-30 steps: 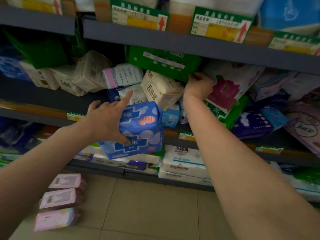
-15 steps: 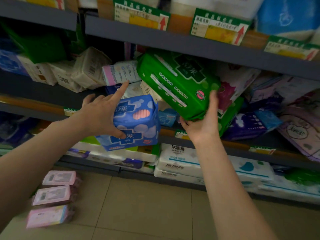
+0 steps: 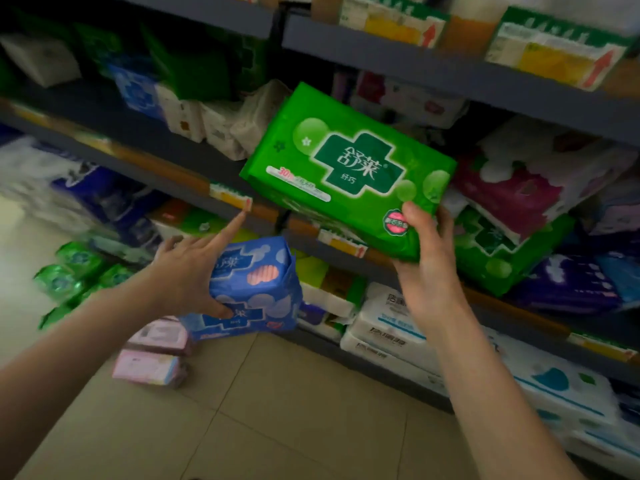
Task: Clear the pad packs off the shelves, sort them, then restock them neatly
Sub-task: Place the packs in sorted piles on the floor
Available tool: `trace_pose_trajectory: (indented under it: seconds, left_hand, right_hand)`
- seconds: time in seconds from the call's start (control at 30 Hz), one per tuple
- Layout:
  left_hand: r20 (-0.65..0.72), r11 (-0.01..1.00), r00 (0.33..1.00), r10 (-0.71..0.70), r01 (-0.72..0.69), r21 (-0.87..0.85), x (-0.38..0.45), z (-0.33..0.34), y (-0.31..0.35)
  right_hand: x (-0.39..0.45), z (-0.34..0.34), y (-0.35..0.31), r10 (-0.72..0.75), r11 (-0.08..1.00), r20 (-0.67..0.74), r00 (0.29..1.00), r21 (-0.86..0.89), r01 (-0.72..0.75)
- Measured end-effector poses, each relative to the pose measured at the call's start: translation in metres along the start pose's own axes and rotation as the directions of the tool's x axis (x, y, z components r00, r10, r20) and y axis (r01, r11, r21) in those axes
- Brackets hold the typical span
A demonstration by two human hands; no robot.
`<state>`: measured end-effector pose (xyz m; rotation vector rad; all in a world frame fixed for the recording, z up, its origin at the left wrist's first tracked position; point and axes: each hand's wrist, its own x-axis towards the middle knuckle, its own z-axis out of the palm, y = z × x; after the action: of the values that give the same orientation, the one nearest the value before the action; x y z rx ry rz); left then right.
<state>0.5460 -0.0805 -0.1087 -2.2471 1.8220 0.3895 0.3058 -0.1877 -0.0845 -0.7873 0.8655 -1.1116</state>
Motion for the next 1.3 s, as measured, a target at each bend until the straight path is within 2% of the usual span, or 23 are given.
trace_pose_trajectory:
  seconds: [0.13, 0.2, 0.3, 0.37, 0.43, 0.57, 0.73, 0.87, 1.0, 1.1, 1.2, 1.3]
  left_hand:
    - [0.175, 0.985, 0.975, -0.137, 0.152, -0.078, -0.037, 0.069, -0.049]
    - [0.288, 0.962, 0.937, -0.199, 0.242, -0.123, -0.057, 0.11, -0.077]
    - [0.414, 0.926, 0.869, -0.269, 0.351, -0.135, -0.089, 0.162, -0.121]
    - [0.468, 0.89, 0.821, -0.326, 0.434, -0.141, -0.105, 0.189, -0.148]
    - [0.492, 0.832, 0.776, -0.395, 0.529, -0.166, -0.118, 0.215, -0.185]
    - [0.463, 0.706, 0.711, -0.529, 0.671, -0.225, -0.126, 0.246, -0.241]
    - [0.431, 0.507, 0.617, -0.659, 0.787, -0.352, -0.124, 0.288, -0.303]
    - [0.472, 0.289, 0.514, -0.716, 0.834, -0.47, -0.115, 0.319, -0.341]
    - [0.504, 0.205, 0.464, -0.729, 0.85, -0.486, -0.094, 0.328, -0.389]
    - [0.504, 0.113, 0.403, -0.764, 0.852, -0.511, -0.073, 0.326, -0.433]
    - [0.526, -0.049, 0.337, -0.781, 0.807, -0.589, -0.056, 0.329, -0.473]
    - [0.527, -0.156, 0.296, -0.797, 0.741, -0.653, -0.046, 0.341, -0.506]
  right_hand:
    - [0.001, 0.017, 0.052, 0.253, 0.963, 0.163, 0.954, -0.14, -0.231]
    - [0.001, 0.033, 0.096, 0.406, 0.899, 0.122, 0.906, -0.231, -0.371]
    - [-0.008, 0.062, 0.167, 0.566, 0.792, 0.005, 0.825, -0.281, -0.542]
    - [-0.013, 0.077, 0.208, 0.608, 0.737, -0.061, 0.791, -0.328, -0.591]
    - [-0.016, 0.098, 0.254, 0.598, 0.692, -0.128, 0.791, -0.416, -0.59]
    - [-0.012, 0.129, 0.324, 0.6, 0.608, -0.194, 0.776, -0.521, -0.6]
    - [-0.004, 0.179, 0.409, 0.597, 0.598, -0.137, 0.79, -0.58, -0.553]
    - [0.004, 0.218, 0.47, 0.518, 0.553, -0.042, 0.854, -0.746, -0.372]
    - [0.026, 0.275, 0.519, 0.492, 0.511, 0.043, 0.87, -0.823, -0.248]
    - [0.046, 0.323, 0.54, 0.555, 0.458, 0.13, 0.822, -0.873, -0.171]
    - [0.056, 0.37, 0.564, 0.599, 0.388, 0.255, 0.759, -0.922, 0.003]
    - [0.063, 0.413, 0.603, 0.626, 0.31, 0.334, 0.705, -0.936, 0.168]
